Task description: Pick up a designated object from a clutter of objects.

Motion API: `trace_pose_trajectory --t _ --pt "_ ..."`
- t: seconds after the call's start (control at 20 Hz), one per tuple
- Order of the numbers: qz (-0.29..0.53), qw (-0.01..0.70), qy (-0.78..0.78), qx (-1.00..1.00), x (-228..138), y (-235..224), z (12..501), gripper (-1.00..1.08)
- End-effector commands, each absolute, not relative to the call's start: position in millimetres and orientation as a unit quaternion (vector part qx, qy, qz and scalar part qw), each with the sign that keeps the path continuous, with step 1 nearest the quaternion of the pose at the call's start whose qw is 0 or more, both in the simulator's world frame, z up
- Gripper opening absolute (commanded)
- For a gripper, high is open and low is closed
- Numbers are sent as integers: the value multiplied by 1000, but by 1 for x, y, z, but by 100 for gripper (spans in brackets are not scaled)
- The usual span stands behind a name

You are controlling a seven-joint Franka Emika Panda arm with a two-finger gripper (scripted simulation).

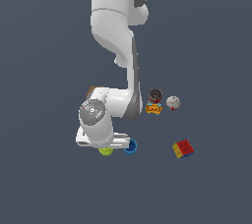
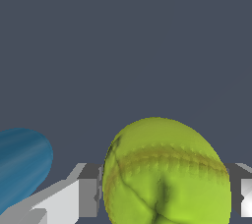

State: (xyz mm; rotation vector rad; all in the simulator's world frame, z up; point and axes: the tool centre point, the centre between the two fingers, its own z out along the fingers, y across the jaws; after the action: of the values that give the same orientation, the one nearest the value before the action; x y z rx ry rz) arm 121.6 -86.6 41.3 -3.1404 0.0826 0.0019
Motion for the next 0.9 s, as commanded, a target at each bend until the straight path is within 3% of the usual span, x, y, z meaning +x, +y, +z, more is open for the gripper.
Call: trace_pose_trajectory --t 0.0,0.85 --pt "0 0 26 -1000 122 -87 41 -100" --pt "0 0 26 -1000 114 -87 57 -100"
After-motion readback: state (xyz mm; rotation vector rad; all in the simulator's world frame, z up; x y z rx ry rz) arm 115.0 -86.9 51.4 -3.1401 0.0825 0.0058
